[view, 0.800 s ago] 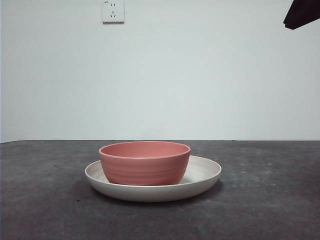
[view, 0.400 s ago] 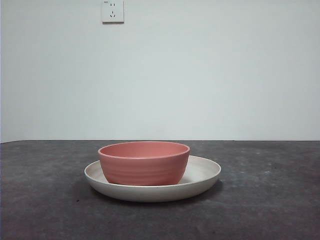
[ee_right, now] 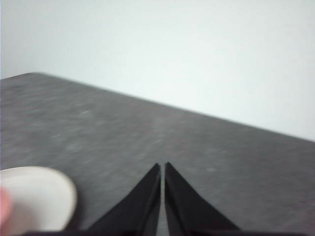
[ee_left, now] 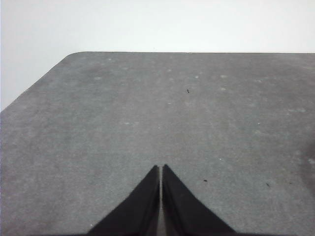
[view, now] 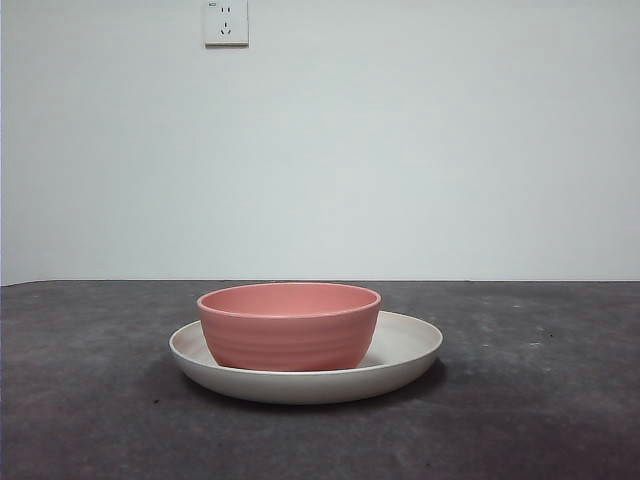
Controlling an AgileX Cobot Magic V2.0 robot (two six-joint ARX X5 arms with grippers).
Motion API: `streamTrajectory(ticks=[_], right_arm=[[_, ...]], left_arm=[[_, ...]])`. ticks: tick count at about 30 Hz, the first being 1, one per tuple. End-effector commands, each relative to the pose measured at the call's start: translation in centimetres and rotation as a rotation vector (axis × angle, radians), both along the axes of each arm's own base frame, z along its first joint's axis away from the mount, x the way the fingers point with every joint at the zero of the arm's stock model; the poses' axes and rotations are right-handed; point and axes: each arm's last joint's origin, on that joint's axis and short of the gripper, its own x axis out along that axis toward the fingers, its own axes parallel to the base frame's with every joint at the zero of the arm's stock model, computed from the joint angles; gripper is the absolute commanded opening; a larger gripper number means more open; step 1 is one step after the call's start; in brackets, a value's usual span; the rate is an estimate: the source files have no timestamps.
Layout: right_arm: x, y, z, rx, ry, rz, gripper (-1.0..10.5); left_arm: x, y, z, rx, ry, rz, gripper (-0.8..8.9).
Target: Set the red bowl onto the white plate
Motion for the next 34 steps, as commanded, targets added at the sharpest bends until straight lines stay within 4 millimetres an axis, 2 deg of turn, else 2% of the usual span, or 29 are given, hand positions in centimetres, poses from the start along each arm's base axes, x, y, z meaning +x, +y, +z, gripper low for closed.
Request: streamTrajectory(ticks=[1, 8, 14, 25, 34], right_arm=[[-0.3, -0.2, -1.6, -0.004, -0.05, -0.055, 0.1], [-0.6, -0.5, -6.0, 0.012, -0.049, -0.153, 0.1], [-0.5, -0.6, -8.5, 0.08, -0.007, -0.2, 0.1], [-0.8, -0.6, -10.3, 0.071, 0.169, -0.211, 0.1], [-0.8, -0.6, -10.1, 0.074, 0.148, -0.21, 0.1]], left_arm=[[0.1, 0.0, -0.7, -0.003, 0.022, 0.006, 0.09], [0.1, 0.0, -0.7, -0.003, 0.022, 0.006, 0.09], [0.1, 0.0, -0.7, -0.003, 0.022, 0.006, 0.09], [0.1, 0.0, -0.7, -0.003, 0.022, 0.006, 0.09], [0.1, 0.0, -0.7, -0.003, 0.022, 0.006, 0.09]])
